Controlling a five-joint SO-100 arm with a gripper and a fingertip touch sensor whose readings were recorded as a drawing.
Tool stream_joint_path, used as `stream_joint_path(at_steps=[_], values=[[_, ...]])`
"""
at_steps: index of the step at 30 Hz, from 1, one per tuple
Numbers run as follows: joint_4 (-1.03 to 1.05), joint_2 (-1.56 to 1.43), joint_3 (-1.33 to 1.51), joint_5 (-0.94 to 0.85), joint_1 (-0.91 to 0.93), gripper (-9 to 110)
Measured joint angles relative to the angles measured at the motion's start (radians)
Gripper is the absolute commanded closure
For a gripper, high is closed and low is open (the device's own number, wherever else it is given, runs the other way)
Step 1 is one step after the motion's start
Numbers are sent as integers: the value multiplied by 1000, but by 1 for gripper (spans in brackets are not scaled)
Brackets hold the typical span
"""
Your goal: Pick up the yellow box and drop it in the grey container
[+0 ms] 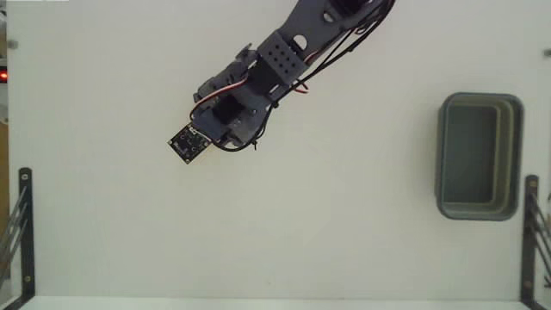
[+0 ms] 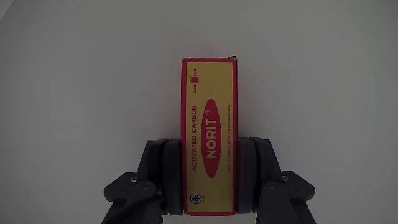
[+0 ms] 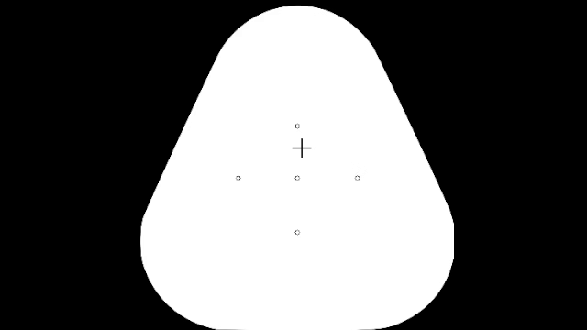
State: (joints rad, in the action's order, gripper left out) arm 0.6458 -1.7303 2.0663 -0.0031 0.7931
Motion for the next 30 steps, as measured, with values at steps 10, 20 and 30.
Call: stream_joint_path(at_steps=[10, 20, 30], values=[[0, 0, 0, -2, 0, 57], [0, 0, 0, -2, 0, 60], [0, 0, 0, -2, 0, 62]])
